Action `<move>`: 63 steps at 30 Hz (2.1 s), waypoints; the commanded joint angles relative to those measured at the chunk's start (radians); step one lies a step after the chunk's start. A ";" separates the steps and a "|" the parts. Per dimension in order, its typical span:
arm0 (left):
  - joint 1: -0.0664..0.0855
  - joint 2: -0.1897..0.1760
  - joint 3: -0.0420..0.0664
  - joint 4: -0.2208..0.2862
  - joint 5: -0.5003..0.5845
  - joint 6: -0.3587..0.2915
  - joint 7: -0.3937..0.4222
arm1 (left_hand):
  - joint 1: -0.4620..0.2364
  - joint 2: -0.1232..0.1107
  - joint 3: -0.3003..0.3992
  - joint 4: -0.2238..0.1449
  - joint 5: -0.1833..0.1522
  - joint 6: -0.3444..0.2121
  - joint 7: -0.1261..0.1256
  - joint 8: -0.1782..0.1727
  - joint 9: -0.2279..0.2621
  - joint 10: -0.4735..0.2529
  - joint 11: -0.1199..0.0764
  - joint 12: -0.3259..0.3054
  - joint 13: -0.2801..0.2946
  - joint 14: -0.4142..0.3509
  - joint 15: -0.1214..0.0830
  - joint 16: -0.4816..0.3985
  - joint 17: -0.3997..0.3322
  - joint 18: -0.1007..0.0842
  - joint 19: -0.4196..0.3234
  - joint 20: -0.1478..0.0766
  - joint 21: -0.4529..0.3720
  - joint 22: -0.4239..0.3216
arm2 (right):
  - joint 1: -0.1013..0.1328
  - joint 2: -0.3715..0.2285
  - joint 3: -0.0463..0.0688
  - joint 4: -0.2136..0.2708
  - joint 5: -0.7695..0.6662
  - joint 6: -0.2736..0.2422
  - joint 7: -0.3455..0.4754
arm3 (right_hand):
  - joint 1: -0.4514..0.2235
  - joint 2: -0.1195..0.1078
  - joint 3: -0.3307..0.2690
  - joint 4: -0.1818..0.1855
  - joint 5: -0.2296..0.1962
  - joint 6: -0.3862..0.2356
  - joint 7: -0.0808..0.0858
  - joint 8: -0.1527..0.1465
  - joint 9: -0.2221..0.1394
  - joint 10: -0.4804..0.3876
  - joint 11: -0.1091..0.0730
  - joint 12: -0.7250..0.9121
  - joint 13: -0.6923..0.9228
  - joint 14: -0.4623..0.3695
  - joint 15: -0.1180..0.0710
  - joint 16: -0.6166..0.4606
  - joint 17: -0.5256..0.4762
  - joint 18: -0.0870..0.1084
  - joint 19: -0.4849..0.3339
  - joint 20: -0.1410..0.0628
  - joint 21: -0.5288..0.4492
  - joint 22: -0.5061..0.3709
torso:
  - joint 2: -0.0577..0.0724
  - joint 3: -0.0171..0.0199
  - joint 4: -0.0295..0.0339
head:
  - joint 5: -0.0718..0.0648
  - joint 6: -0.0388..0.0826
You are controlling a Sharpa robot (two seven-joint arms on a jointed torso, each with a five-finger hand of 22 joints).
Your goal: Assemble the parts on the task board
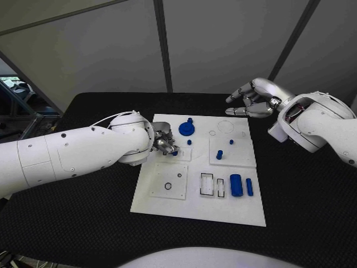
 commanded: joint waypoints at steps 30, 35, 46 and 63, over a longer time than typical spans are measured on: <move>-0.001 0.007 -0.001 -0.006 -0.013 0.047 -0.011 | -0.151 -0.037 -0.040 -0.053 -0.001 0.026 -0.013 0.020 0.004 0.010 -0.008 0.009 0.003 0.021 -0.008 0.002 0.002 -0.010 0.015 -0.004 0.004 0.014 | 0.002 0.001 0.000 -0.005 -0.003 0.016 0.007 | -0.012 0.009 -0.011 0.017 -0.002 -0.007 0.000 -0.003 -0.001 -0.006 -0.001 0.001 0.027 0.059 -0.003 -0.007 0.080 0.013 -0.005 0.001 -0.011 -0.007 | 0.000 0.0007 -0.0008 | -0.001 -0.007; -0.001 0.008 -0.001 -0.009 -0.013 0.045 -0.011 | -0.164 -0.032 -0.104 -0.026 -0.001 0.032 -0.011 0.019 0.001 0.010 -0.007 0.011 0.004 0.021 -0.007 0.002 0.002 -0.011 0.017 -0.005 0.004 0.017 | 0.002 0.001 0.000 -0.006 -0.003 0.016 0.007 | -0.019 0.011 -0.016 0.026 -0.009 -0.008 0.000 -0.001 -0.001 -0.007 -0.001 0.001 0.027 0.059 -0.003 -0.008 0.079 0.013 -0.005 0.001 -0.013 -0.008 | 0.000 0.0007 -0.0004 | -0.001 -0.008; -0.001 0.012 -0.001 -0.021 -0.007 0.036 -0.012 | -0.180 -0.010 -0.218 0.016 0.000 0.037 -0.011 0.017 -0.002 0.011 -0.006 0.016 0.006 0.021 -0.007 0.002 0.002 -0.011 0.020 -0.005 0.003 0.022 | 0.002 0.002 0.000 -0.009 0.001 0.017 0.006 | -0.035 0.017 -0.028 0.046 -0.030 -0.009 0.000 0.001 0.000 -0.006 -0.001 0.003 0.026 0.059 -0.002 -0.010 0.078 0.013 -0.003 0.001 -0.016 -0.010 | -0.001 0.0007 -0.0005 | -0.001 -0.009; -0.001 0.021 -0.001 -0.031 0.009 0.023 -0.011 | -0.250 0.019 -0.341 0.019 0.001 0.043 -0.015 0.017 -0.005 0.013 -0.009 0.021 0.009 0.021 -0.009 0.002 0.003 -0.013 0.026 -0.007 0.006 0.033 | 0.002 0.000 0.000 -0.010 0.002 0.022 0.003 | -0.040 0.019 -0.033 0.053 -0.031 -0.009 0.000 0.003 0.000 -0.007 -0.001 0.003 0.025 0.058 -0.002 -0.014 0.074 0.014 -0.004 0.001 -0.019 -0.014 | 0.000 0.0008 0.0000 | -0.004 -0.009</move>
